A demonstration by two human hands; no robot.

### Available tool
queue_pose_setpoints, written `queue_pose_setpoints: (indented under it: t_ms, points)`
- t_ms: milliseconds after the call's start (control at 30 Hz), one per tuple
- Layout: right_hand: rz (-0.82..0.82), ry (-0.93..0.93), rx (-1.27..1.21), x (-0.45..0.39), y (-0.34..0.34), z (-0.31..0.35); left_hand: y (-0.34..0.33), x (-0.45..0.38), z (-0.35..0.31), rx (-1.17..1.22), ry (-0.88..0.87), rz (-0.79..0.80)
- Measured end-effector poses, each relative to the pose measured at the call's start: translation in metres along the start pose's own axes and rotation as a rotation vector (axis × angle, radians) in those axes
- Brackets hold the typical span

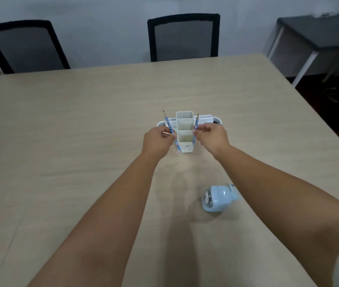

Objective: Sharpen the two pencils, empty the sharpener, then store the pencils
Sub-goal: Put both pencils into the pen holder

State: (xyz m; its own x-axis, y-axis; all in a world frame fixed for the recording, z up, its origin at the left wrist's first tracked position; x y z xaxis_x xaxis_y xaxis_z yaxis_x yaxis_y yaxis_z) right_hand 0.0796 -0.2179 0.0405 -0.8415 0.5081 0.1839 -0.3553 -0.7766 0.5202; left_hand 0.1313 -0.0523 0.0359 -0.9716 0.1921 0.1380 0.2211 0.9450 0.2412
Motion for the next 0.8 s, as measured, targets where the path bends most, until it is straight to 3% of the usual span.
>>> queue_pose_setpoints:
  t_ms: [233, 567, 800]
  points:
    - [-0.05, 0.069, 0.006, -0.031, -0.002, 0.003, -0.023, -0.032, -0.003, -0.026, -0.072, -0.191]
    - [0.04, 0.071, 0.21, -0.046, -0.03, -0.01, -0.05, -0.051, 0.022, -0.253, -0.016, -0.121]
    - [0.218, 0.056, 0.367, -0.044, -0.04, -0.014, -0.041, -0.048, 0.029, -0.386, 0.033, -0.085]
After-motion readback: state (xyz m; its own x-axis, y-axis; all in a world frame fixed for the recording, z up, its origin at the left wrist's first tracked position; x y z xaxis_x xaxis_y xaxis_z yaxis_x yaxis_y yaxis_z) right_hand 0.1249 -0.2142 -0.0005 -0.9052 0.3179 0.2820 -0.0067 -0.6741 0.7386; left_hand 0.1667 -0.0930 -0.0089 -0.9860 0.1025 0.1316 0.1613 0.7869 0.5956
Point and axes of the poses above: each hand's wrist, its own x-axis away from the middle knuckle, its own y-axis out of the back of the hand, z = x × y, the point moved 1 cm from there along -x, towards the middle knuckle, and after that the axes turned 12 degrees about x, right-handed, at the moved point
